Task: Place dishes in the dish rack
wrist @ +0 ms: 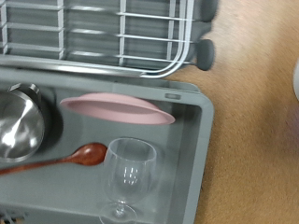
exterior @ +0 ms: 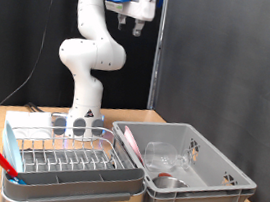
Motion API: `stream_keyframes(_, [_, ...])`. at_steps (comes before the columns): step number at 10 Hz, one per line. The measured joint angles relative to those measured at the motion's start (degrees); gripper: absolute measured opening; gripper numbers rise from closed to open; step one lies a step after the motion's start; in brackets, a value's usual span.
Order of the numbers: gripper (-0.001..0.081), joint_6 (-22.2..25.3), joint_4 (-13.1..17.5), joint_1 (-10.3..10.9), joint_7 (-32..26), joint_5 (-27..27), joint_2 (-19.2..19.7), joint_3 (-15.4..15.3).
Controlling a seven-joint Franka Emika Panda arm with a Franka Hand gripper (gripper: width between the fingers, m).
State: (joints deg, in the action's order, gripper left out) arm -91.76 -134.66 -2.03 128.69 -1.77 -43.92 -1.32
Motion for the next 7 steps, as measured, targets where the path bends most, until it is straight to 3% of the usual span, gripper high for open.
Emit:
stream_keyframes(3, [0.0803,-3.3,-0.2,4.1,-17.3,-0.6,2.1,1.3])
stream_keyframes(5, [0.0803,-5.6,0.6,6.2,-29.3,-0.4,6.1,2.4])
stream_keyframes(6, [0.0803,-5.6,0.5,5.8,-26.6,-0.4,5.9,2.1])
stream_keyframes(7, [0.0803,-5.3,0.5,6.2,-30.0,-0.7,5.6,2.4])
